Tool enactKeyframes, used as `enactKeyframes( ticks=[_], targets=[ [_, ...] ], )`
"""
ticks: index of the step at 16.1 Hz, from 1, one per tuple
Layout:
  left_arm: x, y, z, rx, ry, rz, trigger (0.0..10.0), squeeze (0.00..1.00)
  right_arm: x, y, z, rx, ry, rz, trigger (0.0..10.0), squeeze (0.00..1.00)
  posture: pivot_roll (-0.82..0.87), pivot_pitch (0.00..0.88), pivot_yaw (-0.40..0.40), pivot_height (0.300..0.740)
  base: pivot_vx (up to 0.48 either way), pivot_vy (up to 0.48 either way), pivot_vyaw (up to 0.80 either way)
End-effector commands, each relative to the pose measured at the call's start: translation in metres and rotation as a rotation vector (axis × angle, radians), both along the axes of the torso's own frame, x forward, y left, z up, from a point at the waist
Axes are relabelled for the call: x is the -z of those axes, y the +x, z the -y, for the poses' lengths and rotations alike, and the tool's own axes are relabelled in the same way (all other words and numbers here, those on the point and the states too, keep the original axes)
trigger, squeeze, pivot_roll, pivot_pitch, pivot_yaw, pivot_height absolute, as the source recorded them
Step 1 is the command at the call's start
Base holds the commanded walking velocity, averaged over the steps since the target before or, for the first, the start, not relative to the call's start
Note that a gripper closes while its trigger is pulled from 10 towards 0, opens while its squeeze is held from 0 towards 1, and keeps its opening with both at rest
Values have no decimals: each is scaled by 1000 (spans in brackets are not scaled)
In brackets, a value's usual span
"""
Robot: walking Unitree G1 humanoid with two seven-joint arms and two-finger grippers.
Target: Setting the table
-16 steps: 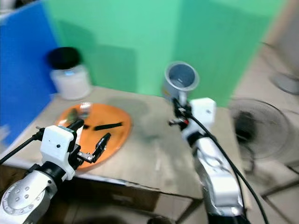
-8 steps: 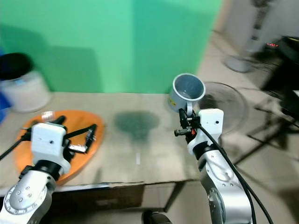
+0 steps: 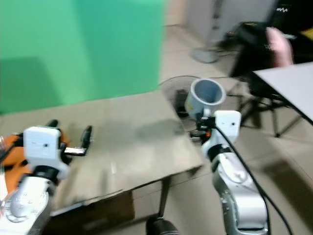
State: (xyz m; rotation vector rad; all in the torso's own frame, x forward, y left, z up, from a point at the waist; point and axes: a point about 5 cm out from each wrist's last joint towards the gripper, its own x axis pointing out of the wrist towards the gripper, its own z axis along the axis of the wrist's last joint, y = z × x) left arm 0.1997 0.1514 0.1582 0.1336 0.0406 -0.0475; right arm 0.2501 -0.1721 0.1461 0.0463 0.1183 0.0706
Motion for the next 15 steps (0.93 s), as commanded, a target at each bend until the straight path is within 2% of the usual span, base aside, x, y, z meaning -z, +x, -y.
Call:
enactKeyframes(
  ticks=[1,4,7,10,12,15],
  targets=[
    [1,1,-4,-22,13,-3,10000,0,-5,1,-1,-1,-3,11,10000,0,-64,0,-4,740,0,0,-800],
    [1,1,-4,-25,8,4,10000,0,-6,4,4,13,-101,-4,10000,0,-67,0,-8,740,0,0,-800],
    [-1,4,-4,-22,30,28,10000,0,-6,4,4,27,-63,-18,10000,0,-72,0,-7,740,0,0,-800],
    [-4,10,-7,-39,9,49,10000,0,-7,4,2,34,-58,-20,10000,0,-75,0,-4,740,0,0,-796],
    [-9,18,-11,-37,3,69,10000,0,-10,9,0,46,-39,-5,10000,0,-77,0,-1,740,259,0,-781],
    [-8,19,-10,-18,1,69,10000,0,-12,13,1,63,-35,3,10000,0,-80,0,0,740,349,0,-781]
  ],
)
